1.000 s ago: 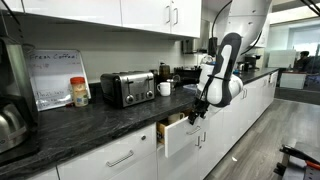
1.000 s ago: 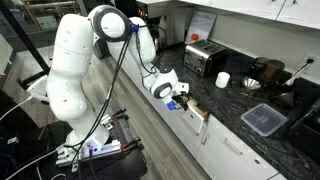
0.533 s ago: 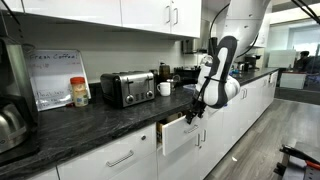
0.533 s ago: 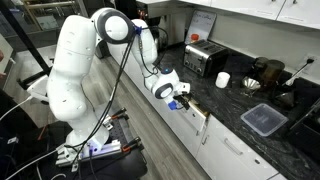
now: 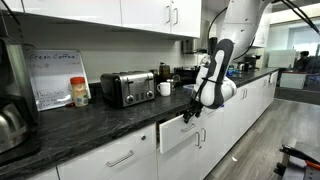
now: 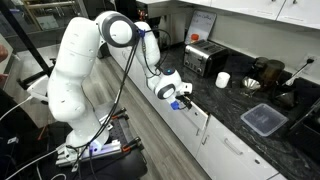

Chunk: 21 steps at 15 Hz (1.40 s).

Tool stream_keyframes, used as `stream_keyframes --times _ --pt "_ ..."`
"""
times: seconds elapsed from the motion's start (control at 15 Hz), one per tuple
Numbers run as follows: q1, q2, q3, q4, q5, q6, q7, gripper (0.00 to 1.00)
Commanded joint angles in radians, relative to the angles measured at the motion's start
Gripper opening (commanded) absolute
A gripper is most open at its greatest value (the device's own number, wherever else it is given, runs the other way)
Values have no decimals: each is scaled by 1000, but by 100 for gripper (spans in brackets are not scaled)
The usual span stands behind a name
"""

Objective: Remove one white mug from the countertop and place it inside the open drawer then close the drawer

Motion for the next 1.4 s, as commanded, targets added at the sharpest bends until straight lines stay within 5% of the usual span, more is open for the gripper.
stream_keyframes --times 0.0,0.6,0.8,0.87,1.33 --pt "-37 44 24 57 16 36 -21 100" --pt "-49 67 34 96 6 24 -45 100" --pt "-79 6 61 57 -33 -64 -93 100" --pt "-40 4 33 20 -6 -21 -70 100" --pt "-42 4 34 21 -6 -24 -72 100"
